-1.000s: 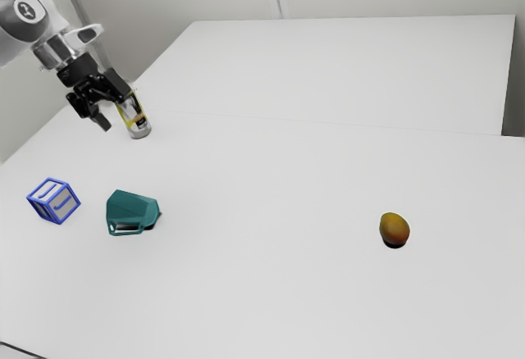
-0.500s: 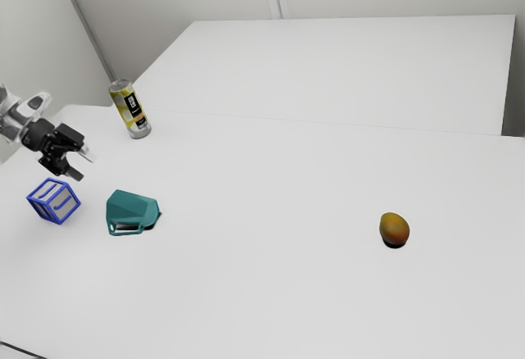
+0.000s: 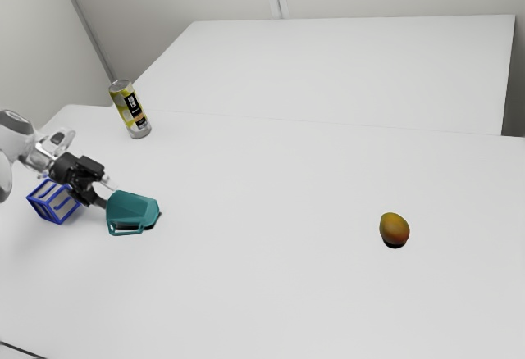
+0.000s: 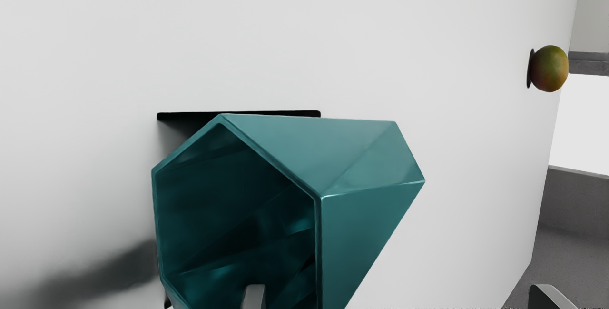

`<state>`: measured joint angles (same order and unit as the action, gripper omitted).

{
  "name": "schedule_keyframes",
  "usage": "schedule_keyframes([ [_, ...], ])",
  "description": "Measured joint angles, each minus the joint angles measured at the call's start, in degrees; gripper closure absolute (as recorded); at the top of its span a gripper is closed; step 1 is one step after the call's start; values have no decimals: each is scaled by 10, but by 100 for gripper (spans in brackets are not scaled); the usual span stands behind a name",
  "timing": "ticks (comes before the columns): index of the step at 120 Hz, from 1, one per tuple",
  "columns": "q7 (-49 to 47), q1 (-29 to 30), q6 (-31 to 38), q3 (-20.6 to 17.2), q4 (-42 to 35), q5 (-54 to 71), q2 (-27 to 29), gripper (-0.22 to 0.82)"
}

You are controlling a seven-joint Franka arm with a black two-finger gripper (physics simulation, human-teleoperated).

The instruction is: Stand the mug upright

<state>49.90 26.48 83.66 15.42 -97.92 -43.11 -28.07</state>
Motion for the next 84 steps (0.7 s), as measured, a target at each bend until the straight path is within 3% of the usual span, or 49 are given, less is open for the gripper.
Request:
schedule_keyframes([
  [19, 7, -1, -9, -1, -14, -17, 1, 1],
  [38, 12, -1, -13, -1, -30, -32, 1, 41],
  [48, 15, -1, -14, -1, -31, -35, 2, 56],
  [64, 18, -2, -16, -1, -31, -37, 5, 68],
  [84, 20, -4, -17, -1, -40, -38, 27, 75],
])
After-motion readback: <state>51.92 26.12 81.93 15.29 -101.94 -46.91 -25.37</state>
